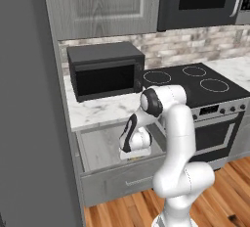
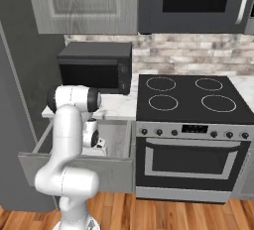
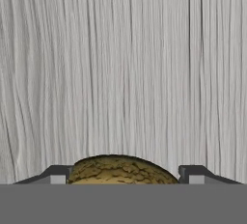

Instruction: Restock the sink supplies by placing the sponge and soap dispenser on the counter and next to the sink. Make sure the soap dispenser is upright.

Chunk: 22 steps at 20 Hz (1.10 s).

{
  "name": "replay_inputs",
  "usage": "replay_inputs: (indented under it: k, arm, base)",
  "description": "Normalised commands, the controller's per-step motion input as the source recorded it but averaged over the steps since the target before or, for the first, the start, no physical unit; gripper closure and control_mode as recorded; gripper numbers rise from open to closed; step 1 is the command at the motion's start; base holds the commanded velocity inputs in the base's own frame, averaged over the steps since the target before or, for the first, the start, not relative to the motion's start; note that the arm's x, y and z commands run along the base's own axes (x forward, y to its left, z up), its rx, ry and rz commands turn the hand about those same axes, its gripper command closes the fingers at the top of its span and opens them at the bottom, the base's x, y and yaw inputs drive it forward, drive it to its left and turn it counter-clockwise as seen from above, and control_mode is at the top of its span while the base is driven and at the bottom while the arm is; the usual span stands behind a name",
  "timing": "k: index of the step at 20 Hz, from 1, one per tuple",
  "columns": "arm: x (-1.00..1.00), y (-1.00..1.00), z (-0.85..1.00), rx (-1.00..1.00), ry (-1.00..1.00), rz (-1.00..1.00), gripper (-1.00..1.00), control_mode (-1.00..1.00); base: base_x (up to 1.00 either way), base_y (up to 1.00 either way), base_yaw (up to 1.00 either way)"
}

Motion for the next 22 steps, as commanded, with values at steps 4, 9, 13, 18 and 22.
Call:
replay_inputs:
  k: [4, 9, 13, 18, 22]
  arm:
    - [0.00, 0.00, 0.00, 0.01, 0.00, 0.00, 1.00, -1.00]
    - [0.00, 0.00, 0.41, 0.03, 0.00, 0.00, 1.00, -1.00]
    - [0.00, 0.00, 1.00, 0.00, 0.00, 0.00, 1.00, -1.00]
    - [-0.13, 0.00, 1.00, 0.00, 0.00, 0.00, 1.00, -1.00]
    - [-0.21, 0.00, 1.00, 0.00, -0.01, 0.00, 1.00, -1.00]
  base:
    - [0.00, 0.00, 0.00]
    - [0.00, 0.00, 0.00]
    - [0.00, 0.00, 0.00]
    - [0.00, 0.00, 0.00]
    - [0.00, 0.00, 0.00]
